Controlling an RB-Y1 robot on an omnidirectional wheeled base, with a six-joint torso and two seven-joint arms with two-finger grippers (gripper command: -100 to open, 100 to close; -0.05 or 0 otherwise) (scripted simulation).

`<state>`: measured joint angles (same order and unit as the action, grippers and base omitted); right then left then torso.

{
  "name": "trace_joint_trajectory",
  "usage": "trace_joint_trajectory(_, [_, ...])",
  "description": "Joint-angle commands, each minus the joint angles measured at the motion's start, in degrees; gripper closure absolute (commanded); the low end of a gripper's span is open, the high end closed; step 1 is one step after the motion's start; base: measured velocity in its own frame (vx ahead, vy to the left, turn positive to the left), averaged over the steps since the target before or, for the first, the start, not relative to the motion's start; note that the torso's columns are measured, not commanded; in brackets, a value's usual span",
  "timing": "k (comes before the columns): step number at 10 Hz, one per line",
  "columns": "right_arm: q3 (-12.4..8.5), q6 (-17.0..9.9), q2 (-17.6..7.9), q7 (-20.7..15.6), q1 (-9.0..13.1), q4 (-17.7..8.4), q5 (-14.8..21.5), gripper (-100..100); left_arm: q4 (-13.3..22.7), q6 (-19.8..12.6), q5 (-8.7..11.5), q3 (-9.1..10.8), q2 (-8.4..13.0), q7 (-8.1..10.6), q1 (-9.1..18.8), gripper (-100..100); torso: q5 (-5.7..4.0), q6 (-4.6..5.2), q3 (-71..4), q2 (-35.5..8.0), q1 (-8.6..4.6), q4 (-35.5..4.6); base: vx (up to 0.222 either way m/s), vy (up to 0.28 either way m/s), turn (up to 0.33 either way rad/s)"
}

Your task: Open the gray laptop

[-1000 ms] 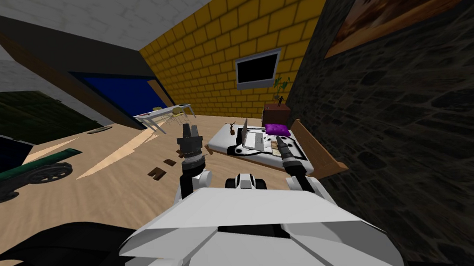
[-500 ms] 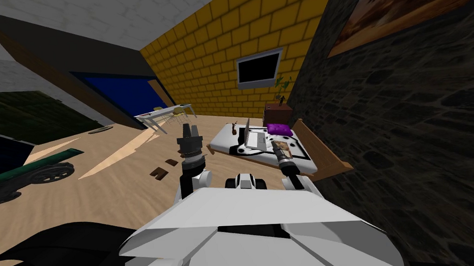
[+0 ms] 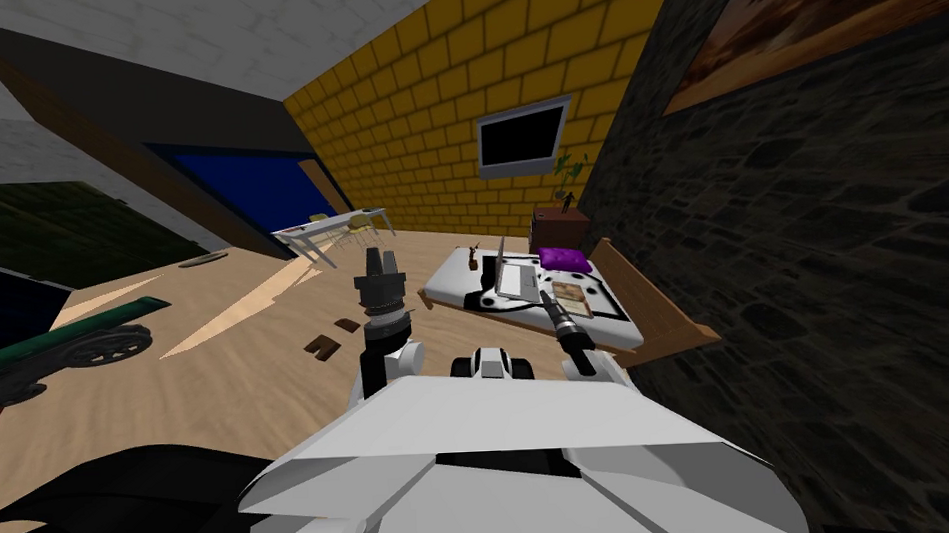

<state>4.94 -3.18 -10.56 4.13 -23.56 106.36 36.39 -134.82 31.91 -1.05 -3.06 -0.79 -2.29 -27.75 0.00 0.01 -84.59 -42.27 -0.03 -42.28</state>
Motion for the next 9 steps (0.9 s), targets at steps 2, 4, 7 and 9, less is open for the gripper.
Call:
trace_joint_trajectory(2, [0.67, -2.66, -0.37, 1.21, 1.26, -3.51, 5.43, -100, 0.0, 0.0, 0.0, 0.0, 0.0, 0.0, 0.0, 0, -0.01, -0.01, 0.02, -0.03, 0.0, -0.01, 0.008, 0.065, 0.002])
trace_joint_trajectory(4, [1.37, -5.03, -0.81, 2.19, 2.15, -6.03, 9.04, -100, 0.0, 0.0, 0.0, 0.0, 0.0, 0.0, 0.0, 0, -0.02, -0.01, 0.03, -0.03, 0.02, -0.01, 0.011, 0.068, 0.014])
trace_joint_trajectory(7, [2.09, -7.37, -1.29, 3.17, 3.09, -8.55, 13.19, -100, 0.0, 0.0, 0.0, 0.0, 0.0, 0.0, 0.0, 0, 0.02, 0.0, 0.01, -0.02, 0.09, -0.01, 0.015, 0.078, 0.01])
trace_joint_trajectory(9, [2.82, -9.68, -1.82, 4.13, 4.08, -11.08, 16.92, -100, 0.0, 0.0, 0.0, 0.0, 0.0, 0.0, 0.0, 0, -0.03, -0.01, 0.02, -0.02, 0.0, -0.01, 0.02, 0.068, 0.023])
